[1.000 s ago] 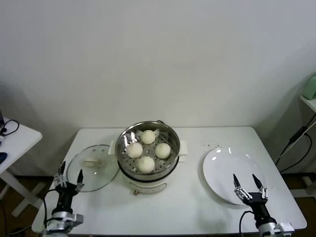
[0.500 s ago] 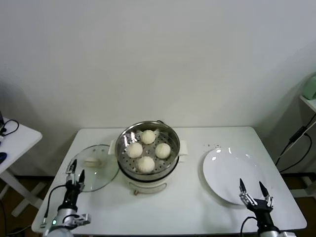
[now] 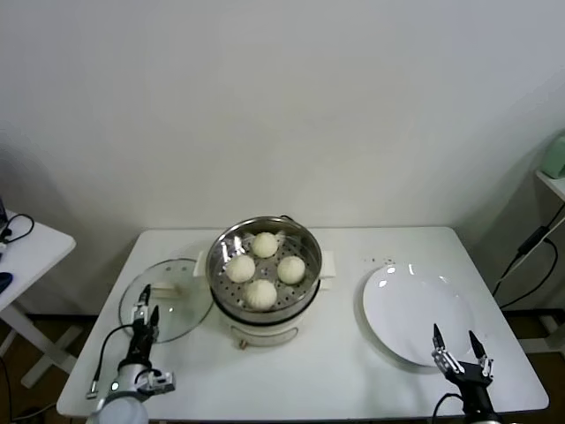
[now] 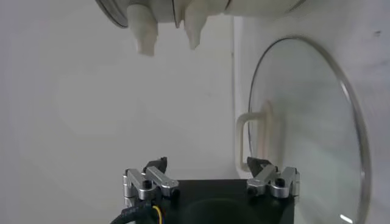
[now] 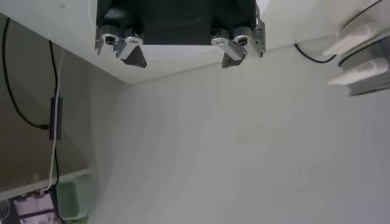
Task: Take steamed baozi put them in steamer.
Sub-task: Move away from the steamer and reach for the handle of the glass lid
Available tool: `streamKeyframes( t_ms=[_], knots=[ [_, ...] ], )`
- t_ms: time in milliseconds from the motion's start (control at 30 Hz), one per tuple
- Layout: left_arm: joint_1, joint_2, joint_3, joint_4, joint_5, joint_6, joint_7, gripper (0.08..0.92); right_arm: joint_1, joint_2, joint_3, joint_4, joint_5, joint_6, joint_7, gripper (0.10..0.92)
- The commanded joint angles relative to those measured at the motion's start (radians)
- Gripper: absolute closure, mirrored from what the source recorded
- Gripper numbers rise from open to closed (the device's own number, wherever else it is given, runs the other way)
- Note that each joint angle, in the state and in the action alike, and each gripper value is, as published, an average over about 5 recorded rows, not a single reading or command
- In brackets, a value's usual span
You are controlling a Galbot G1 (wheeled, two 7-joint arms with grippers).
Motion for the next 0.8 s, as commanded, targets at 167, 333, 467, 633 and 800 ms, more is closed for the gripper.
streamKeyframes(
  t_ms=[167, 333, 467, 633, 800],
  knots=[
    [-0.094, 0.009, 0.028, 0.02, 0.028, 0.052, 0.116, 0.177, -0.008, 0.008, 0.01, 0.01, 0.002, 0.005, 0.003, 0.203],
    [-0.114, 0.014, 0.041, 0.041, 0.028, 0.057, 0.128, 0.177, -0.008, 0.009, 0.013, 0.013, 0.002, 0.005, 0.004, 0.203],
    [-0.132, 0.011, 0.044, 0.058, 0.029, 0.058, 0.126, 0.177, -0.009, 0.014, 0.013, 0.013, 0.002, 0.006, 0.003, 0.203],
    [-0.152, 0.008, 0.049, 0.085, 0.029, 0.056, 0.121, 0.177, -0.011, 0.022, 0.015, 0.015, 0.001, 0.007, 0.003, 0.203],
    [-0.163, 0.004, 0.057, 0.108, 0.03, 0.056, 0.117, 0.177, -0.012, 0.027, 0.018, 0.021, -0.001, 0.004, 0.001, 0.203]
  ],
)
